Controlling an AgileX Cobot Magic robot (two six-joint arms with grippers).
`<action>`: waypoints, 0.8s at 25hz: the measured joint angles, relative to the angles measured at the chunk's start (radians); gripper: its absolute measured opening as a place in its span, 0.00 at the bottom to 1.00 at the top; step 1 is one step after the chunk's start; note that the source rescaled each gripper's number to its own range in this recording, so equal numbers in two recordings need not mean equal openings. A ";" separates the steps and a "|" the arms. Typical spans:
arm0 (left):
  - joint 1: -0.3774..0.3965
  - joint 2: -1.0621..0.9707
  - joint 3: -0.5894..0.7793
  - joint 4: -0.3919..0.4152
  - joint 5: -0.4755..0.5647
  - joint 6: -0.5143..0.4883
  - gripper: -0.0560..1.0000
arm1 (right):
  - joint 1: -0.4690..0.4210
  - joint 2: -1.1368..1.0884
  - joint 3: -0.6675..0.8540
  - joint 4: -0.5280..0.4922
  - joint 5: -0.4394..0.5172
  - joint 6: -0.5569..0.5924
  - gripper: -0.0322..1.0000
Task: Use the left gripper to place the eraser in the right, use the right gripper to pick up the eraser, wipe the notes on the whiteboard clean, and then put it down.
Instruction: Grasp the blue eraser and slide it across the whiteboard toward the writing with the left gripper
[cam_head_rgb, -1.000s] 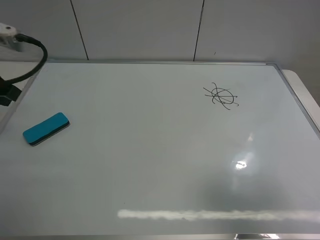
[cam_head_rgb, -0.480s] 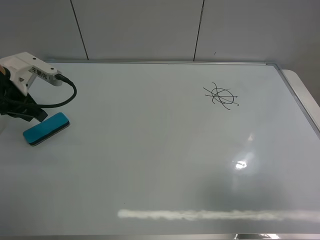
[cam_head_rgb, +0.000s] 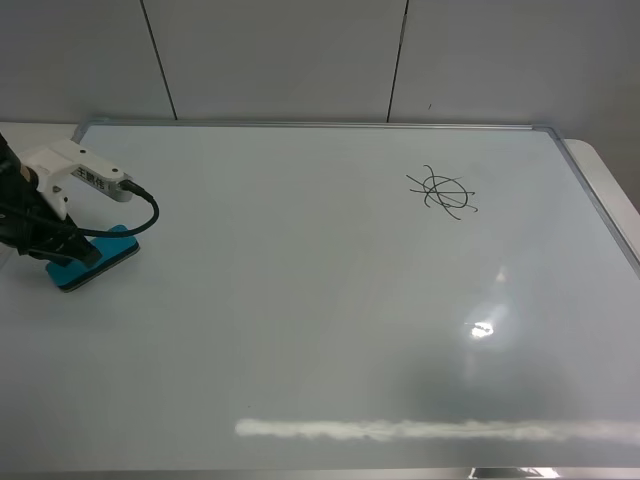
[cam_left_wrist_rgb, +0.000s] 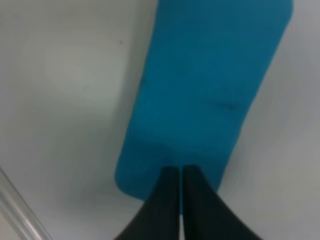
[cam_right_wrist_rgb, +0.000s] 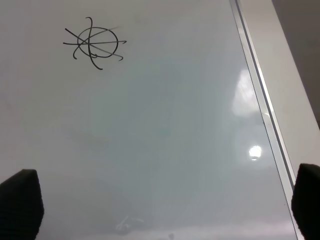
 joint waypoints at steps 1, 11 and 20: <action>0.007 0.000 0.000 0.000 -0.002 0.000 0.05 | 0.000 0.000 0.000 0.006 0.000 0.000 1.00; 0.015 0.008 0.000 0.005 -0.021 0.000 0.05 | 0.000 0.000 0.000 0.000 0.000 0.000 1.00; 0.015 0.070 0.000 -0.003 -0.036 -0.004 0.05 | 0.000 0.000 0.000 0.006 0.000 0.000 1.00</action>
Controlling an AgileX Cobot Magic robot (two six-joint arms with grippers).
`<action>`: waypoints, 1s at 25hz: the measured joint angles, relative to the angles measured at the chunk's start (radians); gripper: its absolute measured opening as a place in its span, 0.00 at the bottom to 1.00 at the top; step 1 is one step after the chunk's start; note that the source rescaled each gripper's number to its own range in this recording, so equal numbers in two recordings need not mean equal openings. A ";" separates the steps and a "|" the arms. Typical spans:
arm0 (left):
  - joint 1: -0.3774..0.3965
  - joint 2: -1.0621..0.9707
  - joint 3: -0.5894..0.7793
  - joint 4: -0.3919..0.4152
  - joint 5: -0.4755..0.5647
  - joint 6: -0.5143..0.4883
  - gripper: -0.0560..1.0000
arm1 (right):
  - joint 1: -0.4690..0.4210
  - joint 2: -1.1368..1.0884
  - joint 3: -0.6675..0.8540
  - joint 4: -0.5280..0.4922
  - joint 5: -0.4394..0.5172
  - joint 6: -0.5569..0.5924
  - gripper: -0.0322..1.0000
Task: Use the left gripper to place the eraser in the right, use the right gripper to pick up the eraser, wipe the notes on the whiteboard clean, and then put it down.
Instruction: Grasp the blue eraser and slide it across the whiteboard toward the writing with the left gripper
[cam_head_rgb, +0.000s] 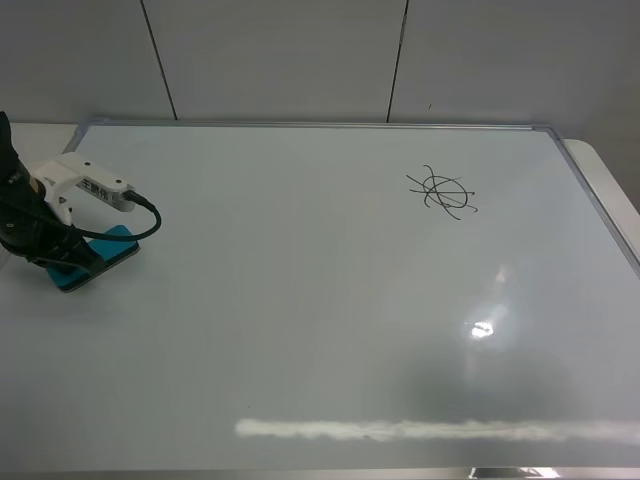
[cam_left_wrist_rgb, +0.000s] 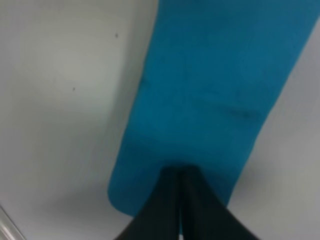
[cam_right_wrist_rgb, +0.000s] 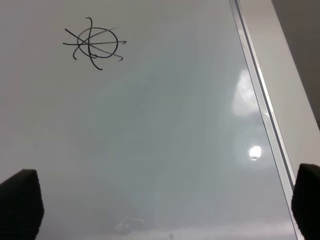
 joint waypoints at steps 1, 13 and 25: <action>0.000 0.000 0.000 -0.004 -0.001 -0.001 0.05 | 0.000 0.000 0.000 -0.006 0.000 0.000 1.00; -0.005 0.006 -0.002 -0.118 -0.022 -0.033 0.05 | 0.000 0.000 0.000 -0.006 0.000 0.000 1.00; -0.202 0.027 -0.002 -0.258 -0.113 -0.278 0.05 | 0.000 0.000 0.000 0.000 0.000 0.000 1.00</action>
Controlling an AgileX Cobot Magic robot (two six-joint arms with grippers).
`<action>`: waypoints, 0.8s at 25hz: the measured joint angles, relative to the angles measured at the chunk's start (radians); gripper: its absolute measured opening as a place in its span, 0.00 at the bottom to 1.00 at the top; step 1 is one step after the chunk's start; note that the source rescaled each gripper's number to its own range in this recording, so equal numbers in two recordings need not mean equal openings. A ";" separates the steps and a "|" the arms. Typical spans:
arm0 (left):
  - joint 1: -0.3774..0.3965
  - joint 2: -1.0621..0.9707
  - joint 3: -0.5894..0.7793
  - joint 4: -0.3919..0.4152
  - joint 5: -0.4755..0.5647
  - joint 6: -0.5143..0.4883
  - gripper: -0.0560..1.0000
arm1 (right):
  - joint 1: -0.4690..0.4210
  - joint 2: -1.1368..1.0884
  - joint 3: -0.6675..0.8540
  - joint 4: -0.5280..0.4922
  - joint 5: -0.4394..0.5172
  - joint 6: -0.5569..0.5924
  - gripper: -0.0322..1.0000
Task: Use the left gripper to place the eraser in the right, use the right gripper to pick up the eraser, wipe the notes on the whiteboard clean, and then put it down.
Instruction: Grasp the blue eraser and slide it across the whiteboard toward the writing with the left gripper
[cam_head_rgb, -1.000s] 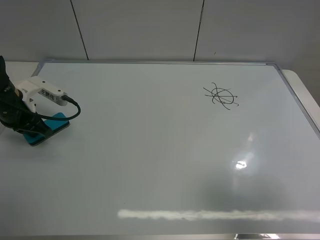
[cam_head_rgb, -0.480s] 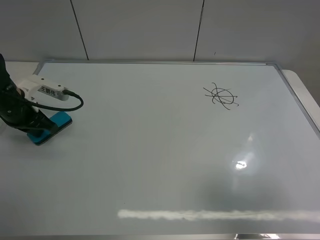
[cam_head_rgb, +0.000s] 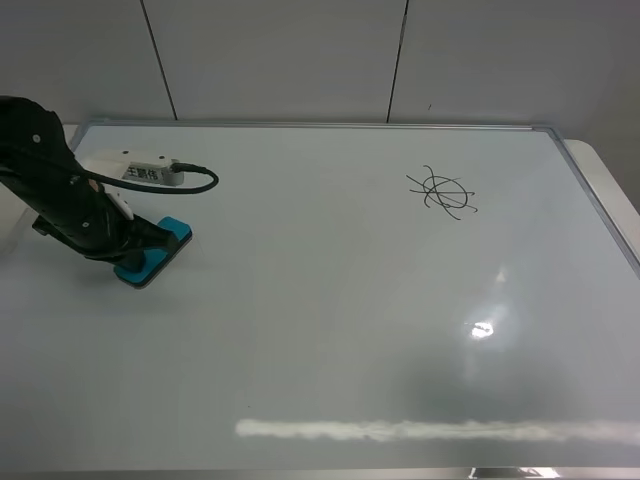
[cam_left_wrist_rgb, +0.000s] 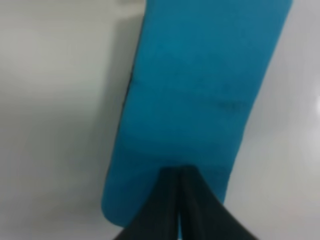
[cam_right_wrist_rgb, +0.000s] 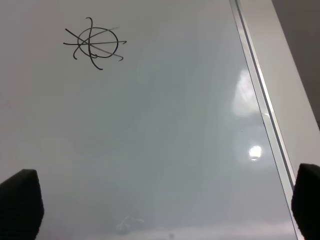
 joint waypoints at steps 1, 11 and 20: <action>-0.022 0.003 0.000 -0.006 -0.014 -0.034 0.05 | 0.000 0.000 0.000 -0.006 0.000 0.000 1.00; -0.323 0.062 -0.011 -0.030 -0.210 -0.371 0.05 | 0.000 0.000 0.000 -0.006 0.000 0.000 1.00; -0.549 0.185 -0.155 -0.106 -0.268 -0.524 0.05 | 0.000 0.000 0.000 -0.006 0.000 0.000 1.00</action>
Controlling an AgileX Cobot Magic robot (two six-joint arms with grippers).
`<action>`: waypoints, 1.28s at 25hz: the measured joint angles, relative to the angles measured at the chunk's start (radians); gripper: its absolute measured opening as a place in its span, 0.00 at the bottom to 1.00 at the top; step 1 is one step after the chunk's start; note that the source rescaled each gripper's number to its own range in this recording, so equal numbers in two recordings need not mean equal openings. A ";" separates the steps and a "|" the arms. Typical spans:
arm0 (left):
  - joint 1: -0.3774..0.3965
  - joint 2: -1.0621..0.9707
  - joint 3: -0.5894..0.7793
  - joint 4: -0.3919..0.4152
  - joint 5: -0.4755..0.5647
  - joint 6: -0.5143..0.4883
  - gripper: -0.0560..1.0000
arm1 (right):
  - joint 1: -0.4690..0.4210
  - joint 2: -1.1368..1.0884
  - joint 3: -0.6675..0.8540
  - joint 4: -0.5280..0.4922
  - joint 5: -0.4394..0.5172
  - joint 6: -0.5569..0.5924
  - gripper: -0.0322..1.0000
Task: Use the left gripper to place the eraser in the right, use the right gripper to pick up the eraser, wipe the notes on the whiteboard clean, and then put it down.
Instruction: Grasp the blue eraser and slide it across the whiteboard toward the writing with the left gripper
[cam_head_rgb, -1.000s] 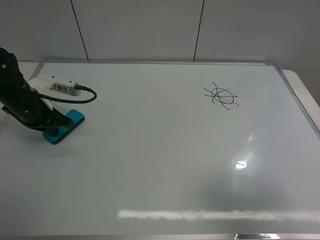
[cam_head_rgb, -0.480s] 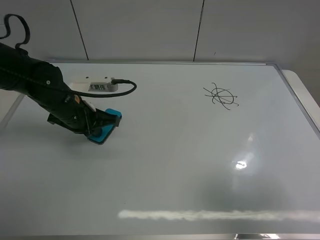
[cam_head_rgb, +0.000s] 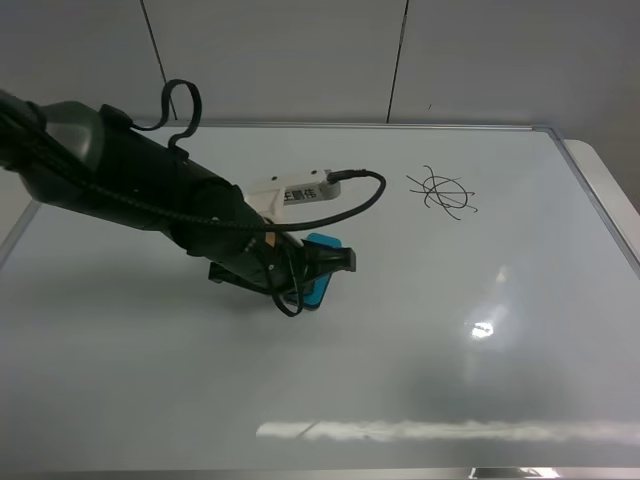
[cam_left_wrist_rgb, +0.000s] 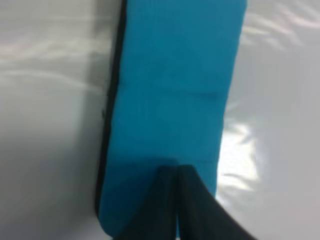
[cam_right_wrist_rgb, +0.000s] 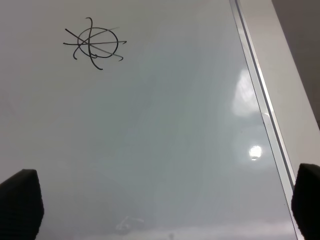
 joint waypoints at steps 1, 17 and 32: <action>-0.018 0.020 -0.030 -0.007 0.012 -0.003 0.05 | 0.000 0.000 0.000 0.000 0.000 0.000 1.00; -0.101 0.285 -0.534 -0.036 0.223 -0.012 0.05 | 0.000 0.000 0.000 0.000 0.000 0.000 1.00; -0.196 0.453 -0.847 -0.041 0.340 -0.011 0.05 | 0.000 0.000 0.000 0.000 0.000 0.000 1.00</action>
